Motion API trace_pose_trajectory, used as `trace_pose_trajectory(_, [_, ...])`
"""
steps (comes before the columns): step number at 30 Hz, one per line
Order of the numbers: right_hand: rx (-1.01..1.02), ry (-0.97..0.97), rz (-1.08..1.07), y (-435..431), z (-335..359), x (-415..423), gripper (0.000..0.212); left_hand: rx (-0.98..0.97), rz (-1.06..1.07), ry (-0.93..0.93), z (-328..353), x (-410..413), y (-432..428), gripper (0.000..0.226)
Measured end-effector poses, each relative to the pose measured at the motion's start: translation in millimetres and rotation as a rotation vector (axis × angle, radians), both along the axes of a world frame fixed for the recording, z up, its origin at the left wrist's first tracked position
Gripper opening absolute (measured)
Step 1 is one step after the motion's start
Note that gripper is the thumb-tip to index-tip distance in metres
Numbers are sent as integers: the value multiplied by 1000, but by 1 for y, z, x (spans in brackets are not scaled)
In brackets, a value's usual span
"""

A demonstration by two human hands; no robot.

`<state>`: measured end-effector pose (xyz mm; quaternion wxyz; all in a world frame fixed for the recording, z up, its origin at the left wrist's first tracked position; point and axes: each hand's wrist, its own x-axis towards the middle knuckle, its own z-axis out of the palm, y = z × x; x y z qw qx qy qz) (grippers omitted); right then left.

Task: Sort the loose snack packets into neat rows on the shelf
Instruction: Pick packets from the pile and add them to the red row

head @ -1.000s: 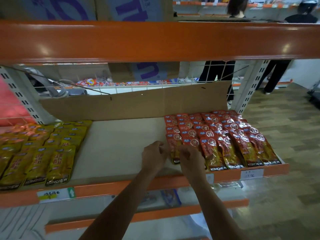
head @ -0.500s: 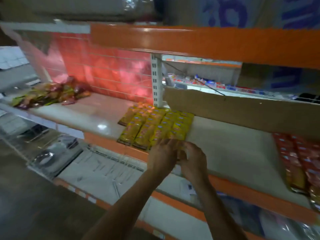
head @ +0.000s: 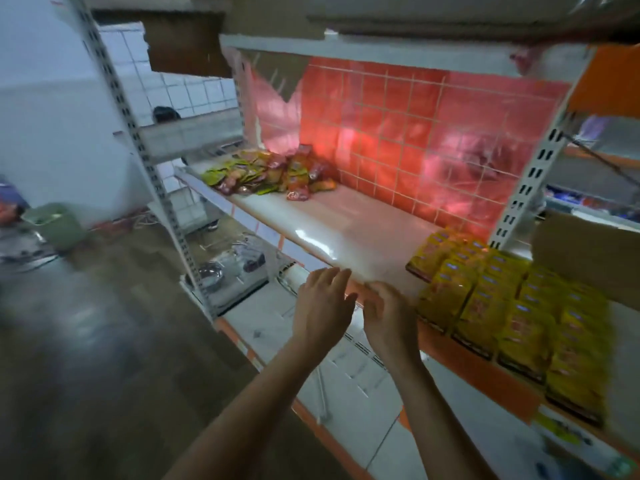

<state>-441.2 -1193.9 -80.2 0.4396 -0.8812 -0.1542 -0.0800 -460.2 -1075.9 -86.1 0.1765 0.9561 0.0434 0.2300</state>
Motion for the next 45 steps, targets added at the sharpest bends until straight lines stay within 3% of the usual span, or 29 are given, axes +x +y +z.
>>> trace_pose_trajectory(3, [-11, 31, 12, 37, -7, 30, 27, 13, 48, -8, -2, 23, 37, 41])
trace_pose_trajectory(12, [88, 142, 67, 139, -5, 127, 32, 28, 147, 91, -4, 110, 145, 55])
trace_pose_trajectory(20, [60, 259, 16, 196, -10, 194, 35, -7, 166, 164, -9, 182, 213, 59])
trace_pose_trajectory(25, [10, 300, -101, 240, -9, 241, 41, -21, 123, 116, -6, 239, 264, 44])
trace_pose_trajectory(33, [62, 241, -228, 306, -1, 300, 27, 79, 19, 1, 6, 331, 341, 21])
trace_pose_trajectory(37, [53, 249, -273, 323, -27, 324, 52, 224, -43, 111, 16, 366, 376, 37])
trace_pose_trajectory(40, [-129, 256, -342, 332, -24, 326, 72, 327, -34, 228, 14, 383, 397, 70])
trace_pose_trajectory(43, [-242, 273, -403, 340, -16, 326, 76, 298, -100, 193, 10, 393, 405, 71])
trace_pose_trajectory(45, [-287, 291, -394, 344, -16, 330, 76, 272, -108, 316, 14, 396, 407, 64])
